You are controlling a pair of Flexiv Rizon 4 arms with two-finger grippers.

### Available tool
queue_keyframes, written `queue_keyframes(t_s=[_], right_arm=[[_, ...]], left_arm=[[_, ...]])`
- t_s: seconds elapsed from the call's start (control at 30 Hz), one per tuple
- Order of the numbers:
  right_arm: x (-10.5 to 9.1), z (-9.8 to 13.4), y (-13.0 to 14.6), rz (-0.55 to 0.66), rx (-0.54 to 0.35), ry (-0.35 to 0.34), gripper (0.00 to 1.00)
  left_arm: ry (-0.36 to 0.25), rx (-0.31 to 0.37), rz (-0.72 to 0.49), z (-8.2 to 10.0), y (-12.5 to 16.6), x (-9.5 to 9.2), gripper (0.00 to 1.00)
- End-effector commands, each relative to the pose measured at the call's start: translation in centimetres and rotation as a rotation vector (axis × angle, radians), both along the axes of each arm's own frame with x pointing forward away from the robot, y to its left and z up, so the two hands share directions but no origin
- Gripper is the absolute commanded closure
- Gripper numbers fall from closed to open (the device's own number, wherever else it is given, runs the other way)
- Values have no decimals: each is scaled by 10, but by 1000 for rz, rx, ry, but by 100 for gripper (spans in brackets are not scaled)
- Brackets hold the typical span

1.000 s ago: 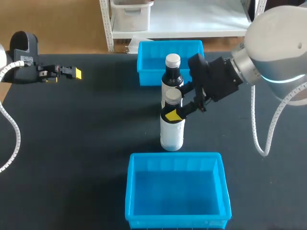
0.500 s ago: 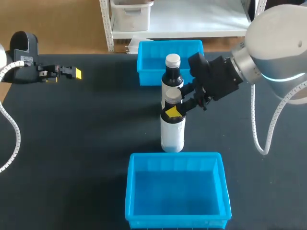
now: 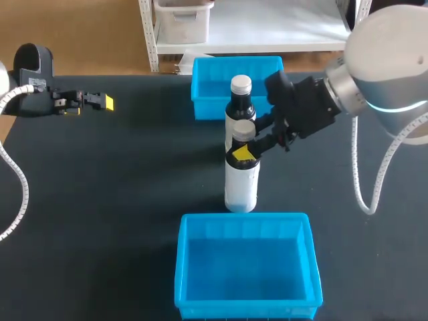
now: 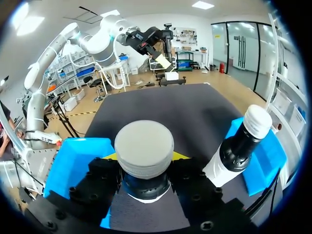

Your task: Pick up the bottle, and place it in the far bin if it is heavy, or in the near bin if it is light.

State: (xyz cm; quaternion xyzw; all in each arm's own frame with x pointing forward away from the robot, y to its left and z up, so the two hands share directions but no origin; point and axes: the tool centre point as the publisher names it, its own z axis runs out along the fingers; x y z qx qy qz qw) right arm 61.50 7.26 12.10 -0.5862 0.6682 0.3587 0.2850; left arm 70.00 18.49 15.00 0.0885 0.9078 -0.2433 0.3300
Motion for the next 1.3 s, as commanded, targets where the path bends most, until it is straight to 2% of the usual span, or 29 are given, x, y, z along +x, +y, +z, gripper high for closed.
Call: queue_keyframes(t_s=[0.03,0.53,0.87,1.13,1.3], right_arm=[[-1,2,-6,-8,1,-10,100],[24,22,-35,-87,-3,-45,100],[45,44,-86,-196,-16,-52,100],[46,63,-116,-276,-41,-80,100],[38,78,-124,-301,-41,-91,100]], left_arm=[[0,0,0,0,0,0,0],[0,0,0,0,0,0,0],[0,0,0,0,0,0,0],[0,0,0,0,0,0,0],[0,0,0,0,0,0,0]])
